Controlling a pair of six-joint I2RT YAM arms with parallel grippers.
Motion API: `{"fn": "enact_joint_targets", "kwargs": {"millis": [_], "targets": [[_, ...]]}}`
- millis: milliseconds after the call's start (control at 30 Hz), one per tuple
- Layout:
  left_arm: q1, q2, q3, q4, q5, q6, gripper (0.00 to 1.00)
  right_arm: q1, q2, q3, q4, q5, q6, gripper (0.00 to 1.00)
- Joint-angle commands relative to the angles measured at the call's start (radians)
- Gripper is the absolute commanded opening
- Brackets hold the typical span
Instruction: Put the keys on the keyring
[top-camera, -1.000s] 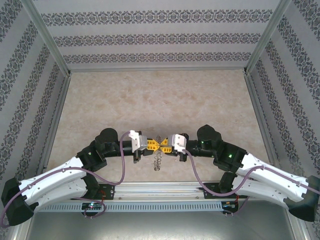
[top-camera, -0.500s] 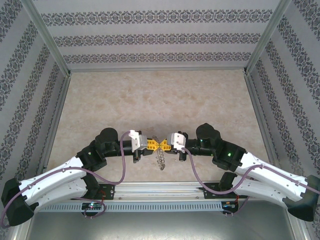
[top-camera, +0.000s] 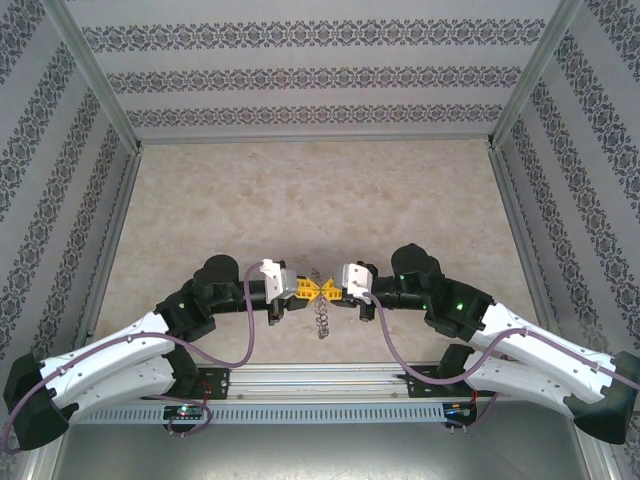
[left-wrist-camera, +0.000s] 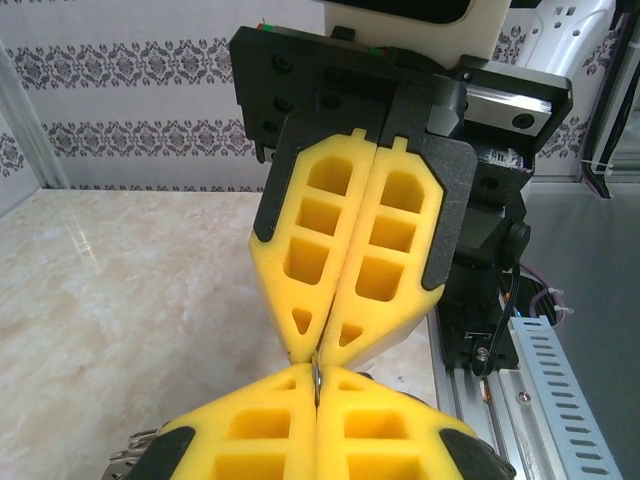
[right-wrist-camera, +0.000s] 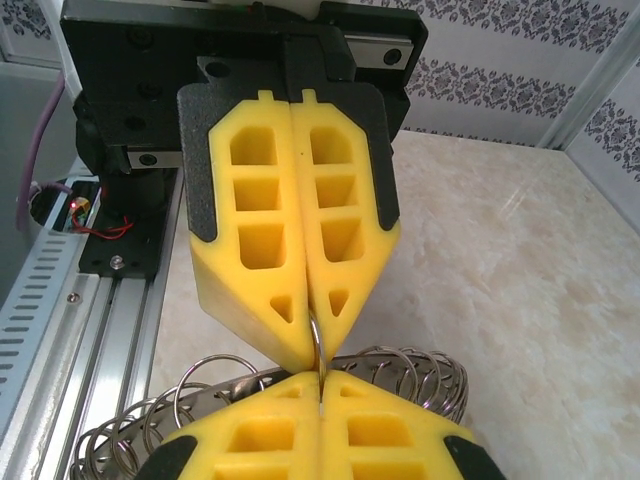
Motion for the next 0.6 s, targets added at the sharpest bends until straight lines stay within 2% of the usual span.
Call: {"fn": "enact_joint_targets", "kwargs": {"millis": [0,100,367,533,567], "targets": [[-0.001,0.000,0.035,-0.045,-0.038,0.017,0.00,-0.015,-0.010,0.050,0.014,-0.020,-0.012,0.00],[-0.001,-0.005,0.038,-0.069,-0.069,0.020,0.00,-0.019,-0.003,0.061,0.003,-0.018,-0.012,0.00],[-0.001,0.029,0.066,-0.156,-0.152,0.034,0.10,-0.034,0.024,0.088,-0.026,-0.012,-0.004,0.00],[-0.001,0.057,0.086,-0.201,-0.171,0.039,0.09,-0.037,0.033,0.096,-0.032,-0.008,0.002,0.00],[-0.001,0.057,0.087,-0.202,-0.166,0.039,0.06,-0.037,0.037,0.098,-0.035,-0.008,0.001,0.00]]}}
